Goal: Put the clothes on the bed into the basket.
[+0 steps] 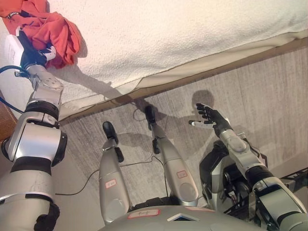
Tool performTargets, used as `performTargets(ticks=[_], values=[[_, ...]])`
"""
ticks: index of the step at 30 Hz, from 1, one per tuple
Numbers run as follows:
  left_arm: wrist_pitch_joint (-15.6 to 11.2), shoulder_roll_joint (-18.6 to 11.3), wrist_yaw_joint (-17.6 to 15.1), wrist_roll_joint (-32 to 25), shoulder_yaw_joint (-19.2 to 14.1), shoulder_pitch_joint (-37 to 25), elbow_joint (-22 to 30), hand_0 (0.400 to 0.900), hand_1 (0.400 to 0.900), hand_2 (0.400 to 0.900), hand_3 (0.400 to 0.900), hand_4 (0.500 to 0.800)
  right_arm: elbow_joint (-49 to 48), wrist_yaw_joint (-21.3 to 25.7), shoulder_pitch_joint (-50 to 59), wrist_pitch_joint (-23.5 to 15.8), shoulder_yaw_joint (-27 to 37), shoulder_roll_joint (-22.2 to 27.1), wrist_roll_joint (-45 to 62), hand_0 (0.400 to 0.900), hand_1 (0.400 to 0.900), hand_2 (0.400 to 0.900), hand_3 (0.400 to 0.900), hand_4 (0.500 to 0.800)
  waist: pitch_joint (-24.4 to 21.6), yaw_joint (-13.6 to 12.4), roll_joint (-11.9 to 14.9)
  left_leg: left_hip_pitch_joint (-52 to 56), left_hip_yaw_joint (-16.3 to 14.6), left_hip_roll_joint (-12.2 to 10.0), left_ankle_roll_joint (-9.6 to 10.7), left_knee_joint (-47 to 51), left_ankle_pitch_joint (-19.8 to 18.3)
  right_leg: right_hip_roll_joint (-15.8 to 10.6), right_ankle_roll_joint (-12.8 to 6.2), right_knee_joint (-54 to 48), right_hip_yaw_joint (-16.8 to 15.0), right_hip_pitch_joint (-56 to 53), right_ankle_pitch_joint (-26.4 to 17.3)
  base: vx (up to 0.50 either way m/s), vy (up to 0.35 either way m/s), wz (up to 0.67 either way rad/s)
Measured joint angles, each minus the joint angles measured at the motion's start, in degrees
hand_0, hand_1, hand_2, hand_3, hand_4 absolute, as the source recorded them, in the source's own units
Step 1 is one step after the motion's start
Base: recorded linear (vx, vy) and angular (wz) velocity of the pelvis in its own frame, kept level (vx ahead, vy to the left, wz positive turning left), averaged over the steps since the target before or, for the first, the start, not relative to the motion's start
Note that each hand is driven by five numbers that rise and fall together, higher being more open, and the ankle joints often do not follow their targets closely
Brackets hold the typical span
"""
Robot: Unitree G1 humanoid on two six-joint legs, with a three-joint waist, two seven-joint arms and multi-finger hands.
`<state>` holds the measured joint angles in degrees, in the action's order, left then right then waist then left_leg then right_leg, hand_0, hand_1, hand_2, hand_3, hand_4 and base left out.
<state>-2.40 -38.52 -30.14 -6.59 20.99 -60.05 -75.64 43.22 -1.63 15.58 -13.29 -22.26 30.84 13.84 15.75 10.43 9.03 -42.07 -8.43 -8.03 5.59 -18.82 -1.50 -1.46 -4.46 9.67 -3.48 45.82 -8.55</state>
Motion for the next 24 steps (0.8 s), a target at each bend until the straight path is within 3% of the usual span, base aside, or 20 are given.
performTargets(ticks=[10,19,24], values=[[0.02,-1.33,1.31,-0.53,0.05,0.02,0.0,0.4,0.4,0.4,0.4,0.5,0.03,-0.02,-1.33,-0.03,0.04,0.0,0.0,0.9,0.9,0.9,0.9,0.8,-2.31,0.02,-0.26,-0.22,-0.08,0.3,-0.28,-0.53,-0.6,-0.35,0.23,0.73,0.13,0.31,-0.3,0.03,0.009,0.01],[0.11,2.4,3.98,-0.44,-0.33,6.22,0.08,0.4,0.4,0.4,0.4,0.5,0.82,-0.16,-2.85,-0.03,0.2,0.12,-0.04,0.9,0.9,0.9,0.9,0.8,-2.43,-1.05,-0.32,11.09,-0.87,0.38,-0.05,4.32,-0.41,-0.4,0.68,-0.78,0.41,-9.14,0.22,0.09,-0.001,0.08],[0.11,3.54,5.25,0.2,-1.0,9.77,0.24,0.4,0.4,0.4,0.4,0.5,2.65,-0.72,-5.32,0.56,0.17,0.23,-0.98,0.9,0.9,0.9,0.9,0.8,-2.61,-1.98,-0.82,18.33,-0.66,0.87,-0.05,10.72,2.28,-0.49,0.78,-3.33,1.2,-14.99,0.22,0.09,0.017,0.21]])
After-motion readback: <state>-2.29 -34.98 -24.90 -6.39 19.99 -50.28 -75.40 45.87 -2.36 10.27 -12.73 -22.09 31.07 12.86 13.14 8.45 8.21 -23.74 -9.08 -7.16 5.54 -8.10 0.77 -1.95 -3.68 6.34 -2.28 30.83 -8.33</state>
